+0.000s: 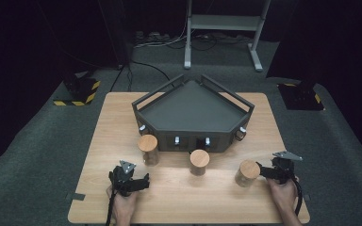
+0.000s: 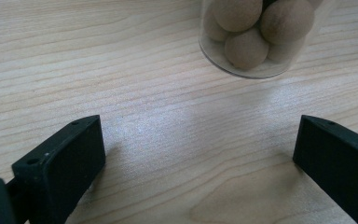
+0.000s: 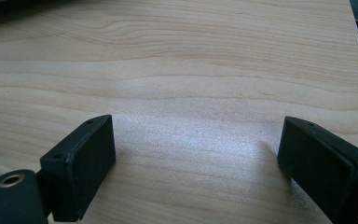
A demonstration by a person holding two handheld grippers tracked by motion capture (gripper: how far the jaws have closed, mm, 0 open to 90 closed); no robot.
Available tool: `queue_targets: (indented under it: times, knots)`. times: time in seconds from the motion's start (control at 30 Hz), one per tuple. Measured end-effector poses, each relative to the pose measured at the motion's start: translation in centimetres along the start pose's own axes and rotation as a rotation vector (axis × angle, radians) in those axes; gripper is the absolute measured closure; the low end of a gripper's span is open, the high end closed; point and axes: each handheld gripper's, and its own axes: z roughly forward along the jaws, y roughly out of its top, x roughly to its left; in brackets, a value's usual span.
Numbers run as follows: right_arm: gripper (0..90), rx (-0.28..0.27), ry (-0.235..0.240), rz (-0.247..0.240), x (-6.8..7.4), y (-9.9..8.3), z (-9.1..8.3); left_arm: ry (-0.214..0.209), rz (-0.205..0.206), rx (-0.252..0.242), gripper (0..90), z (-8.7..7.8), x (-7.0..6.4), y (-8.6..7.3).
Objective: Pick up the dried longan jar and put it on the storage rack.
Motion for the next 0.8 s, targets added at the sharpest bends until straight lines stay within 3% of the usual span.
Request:
queue_targets:
  times: [0.43, 0.5, 0.67, 0.8]
  knots:
    - [10.6, 0.001, -0.001, 0.003, 0.0, 0.0, 0.0, -0.023, 0.009, 0.011, 0.4, -0.2, 0.0, -0.1]
    - [10.7, 0.001, -0.001, 0.003, 0.0, 0.0, 0.0, -0.040, -0.020, 0.011, 0.6, -0.4, 0.0, 0.0]
    - [10.7, 0.001, -0.002, 0.004, 0.0, 0.0, 0.0, -0.060, -0.025, 0.012, 0.6, -0.8, -0.1, 0.2]
    - [10.7, 0.001, -0.003, 0.004, 0.0, 0.0, 0.0, -0.084, -0.030, -0.015, 0.6, -1.2, -0.7, 0.5]
